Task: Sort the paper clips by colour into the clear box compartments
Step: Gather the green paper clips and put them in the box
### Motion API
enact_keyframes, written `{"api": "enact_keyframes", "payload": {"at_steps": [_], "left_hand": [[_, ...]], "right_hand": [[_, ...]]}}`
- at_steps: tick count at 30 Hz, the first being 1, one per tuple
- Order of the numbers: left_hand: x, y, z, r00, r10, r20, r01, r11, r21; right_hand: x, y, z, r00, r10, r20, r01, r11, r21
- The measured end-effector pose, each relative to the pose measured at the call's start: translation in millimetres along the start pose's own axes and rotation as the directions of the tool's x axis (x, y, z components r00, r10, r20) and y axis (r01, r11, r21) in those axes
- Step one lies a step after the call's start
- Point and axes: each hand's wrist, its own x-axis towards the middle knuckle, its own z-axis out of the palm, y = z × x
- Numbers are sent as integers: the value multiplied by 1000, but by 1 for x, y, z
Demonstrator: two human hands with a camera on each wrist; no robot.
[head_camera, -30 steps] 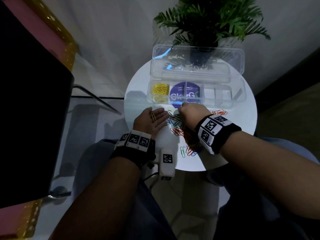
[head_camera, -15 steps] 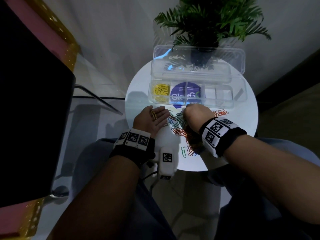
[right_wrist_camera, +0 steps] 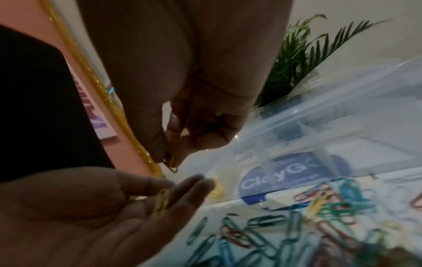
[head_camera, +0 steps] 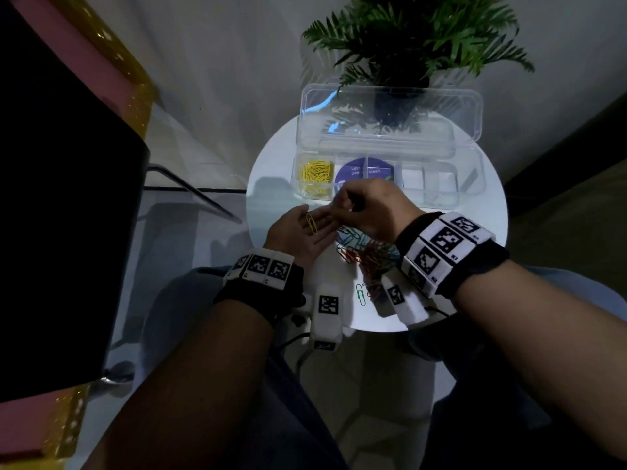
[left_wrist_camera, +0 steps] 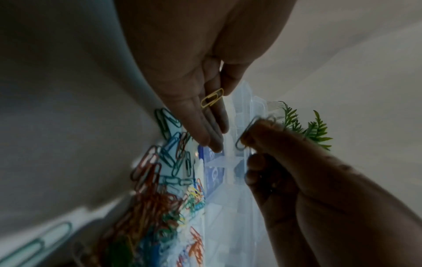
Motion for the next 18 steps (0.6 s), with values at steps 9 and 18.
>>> {"api": "enact_keyframes", "payload": {"at_steps": [9, 18], "left_hand": [[-2, -5, 14, 981, -60, 184, 85, 987, -135], [0, -4, 6, 991, -42, 127, 48, 998, -44]], "right_hand": [[-6, -13, -8, 997, -52, 57, 58, 994, -97], [-47, 30, -14, 958, 250, 138, -197, 930, -311]]}}
